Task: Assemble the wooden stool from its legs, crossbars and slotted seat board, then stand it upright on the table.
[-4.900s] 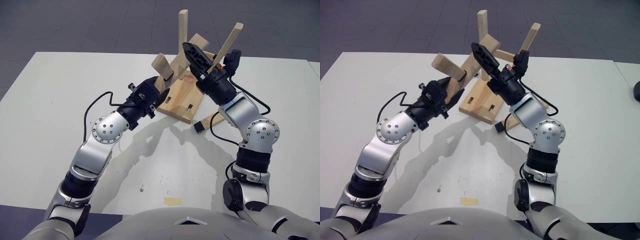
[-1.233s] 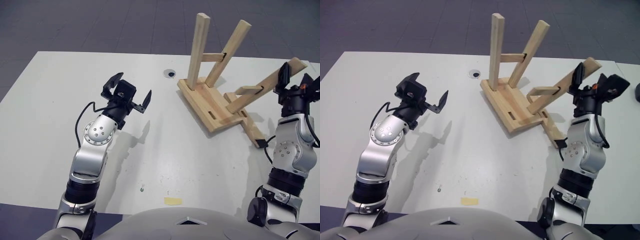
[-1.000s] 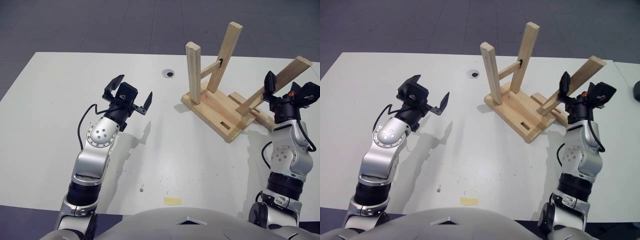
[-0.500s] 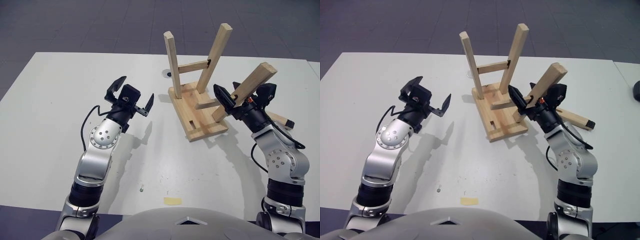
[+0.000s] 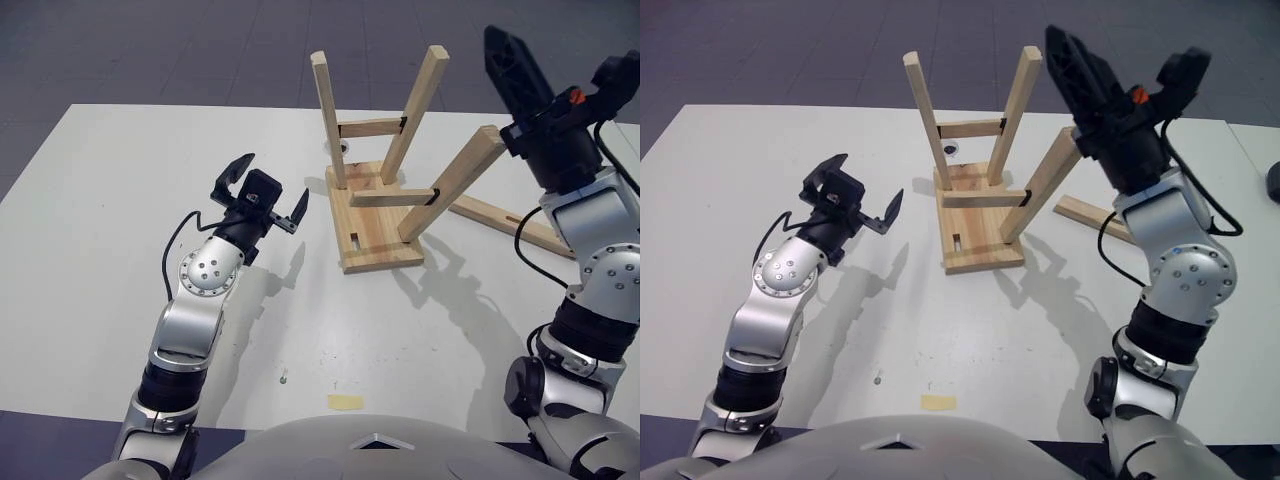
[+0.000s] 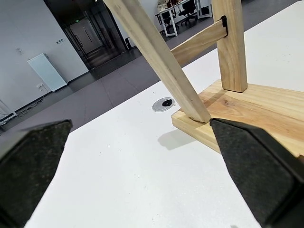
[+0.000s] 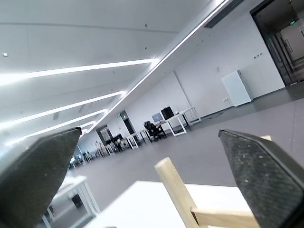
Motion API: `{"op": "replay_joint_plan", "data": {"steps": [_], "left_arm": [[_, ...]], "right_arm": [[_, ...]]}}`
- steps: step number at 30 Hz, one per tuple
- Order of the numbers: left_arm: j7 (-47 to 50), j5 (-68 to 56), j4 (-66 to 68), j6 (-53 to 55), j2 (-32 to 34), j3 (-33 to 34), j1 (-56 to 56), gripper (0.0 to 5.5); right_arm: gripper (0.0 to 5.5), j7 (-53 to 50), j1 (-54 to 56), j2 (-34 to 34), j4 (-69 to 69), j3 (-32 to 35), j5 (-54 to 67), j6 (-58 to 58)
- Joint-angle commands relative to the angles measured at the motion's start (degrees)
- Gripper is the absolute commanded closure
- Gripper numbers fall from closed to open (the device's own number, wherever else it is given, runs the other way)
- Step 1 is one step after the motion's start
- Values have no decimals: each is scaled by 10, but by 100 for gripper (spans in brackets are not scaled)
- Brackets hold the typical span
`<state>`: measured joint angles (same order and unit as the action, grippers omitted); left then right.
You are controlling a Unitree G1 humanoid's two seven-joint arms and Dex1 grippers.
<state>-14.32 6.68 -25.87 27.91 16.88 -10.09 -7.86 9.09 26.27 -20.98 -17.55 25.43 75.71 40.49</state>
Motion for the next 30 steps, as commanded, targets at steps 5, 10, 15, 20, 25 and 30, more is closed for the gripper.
{"op": "replay_joint_plan", "data": {"steps": [5,10,15,20,25,30], "left_arm": [[-1,3,2,-2,-4,1,-4,10],[2,5,1,-3,-2,8,4,10],[1,8,7,-6,-1,5,1,10],[-3,9,16,-9,0,0,-10,10],[-8,9,20,-10,2,-3,-17,10],[-11,6,24,-11,3,-4,-19,10]], "right_arm": [[12,70,-4,-118,173,-3,-178,-97],[12,267,-11,-233,360,-64,-364,-220],[12,449,31,-297,536,-181,-533,-338],[12,504,96,-305,720,-271,-677,-446],[12,474,149,-282,843,-294,-747,-478],[49,523,149,-287,888,-323,-798,-433]]}}
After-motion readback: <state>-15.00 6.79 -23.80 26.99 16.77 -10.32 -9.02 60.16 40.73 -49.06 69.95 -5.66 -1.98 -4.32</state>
